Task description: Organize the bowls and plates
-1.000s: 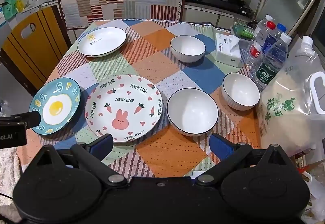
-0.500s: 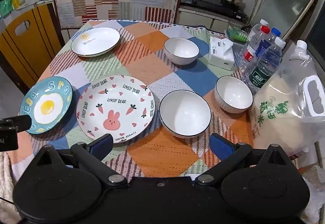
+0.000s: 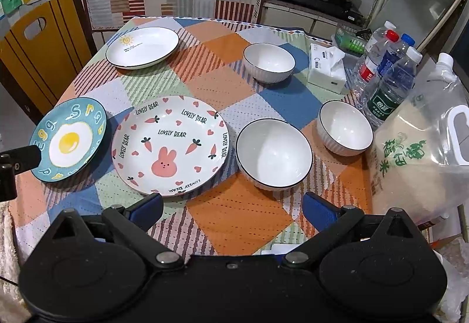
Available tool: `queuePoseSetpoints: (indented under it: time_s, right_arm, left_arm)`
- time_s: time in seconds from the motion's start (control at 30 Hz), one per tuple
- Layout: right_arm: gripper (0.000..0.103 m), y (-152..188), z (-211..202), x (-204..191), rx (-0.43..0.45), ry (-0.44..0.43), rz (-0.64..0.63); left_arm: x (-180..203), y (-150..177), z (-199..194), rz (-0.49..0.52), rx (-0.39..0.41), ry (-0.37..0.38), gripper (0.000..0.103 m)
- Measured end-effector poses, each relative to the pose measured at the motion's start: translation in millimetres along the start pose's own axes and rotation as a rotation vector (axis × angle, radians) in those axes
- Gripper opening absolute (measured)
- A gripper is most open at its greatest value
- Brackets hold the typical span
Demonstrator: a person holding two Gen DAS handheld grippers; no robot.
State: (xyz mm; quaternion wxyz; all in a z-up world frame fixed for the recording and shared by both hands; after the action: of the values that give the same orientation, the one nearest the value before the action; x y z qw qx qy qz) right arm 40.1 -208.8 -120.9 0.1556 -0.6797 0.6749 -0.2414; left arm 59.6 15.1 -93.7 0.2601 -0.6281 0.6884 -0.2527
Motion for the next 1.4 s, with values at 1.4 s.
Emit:
queuePoseSetpoints:
  time_s: [1.4]
  right_arm:
    - [0.102,-8,11,-2,0.068,-0.079,-0.028]
  left_arm:
    - [10,12,25,-0.018,-0.058,0.085,0.090]
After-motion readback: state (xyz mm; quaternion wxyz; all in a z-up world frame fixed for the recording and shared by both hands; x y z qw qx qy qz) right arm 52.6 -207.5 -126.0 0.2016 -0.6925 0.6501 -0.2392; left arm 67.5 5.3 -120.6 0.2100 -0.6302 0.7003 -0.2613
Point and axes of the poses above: each gripper's, at about its wrist camera, not at the fingertips, and z roughly the way its jaws point, x to its right, y to its underside, the point moved 10 cm from there along z, roughly the way its jaws point, and after that the axes turned 2 degrees about x, right-handed, at the moved point
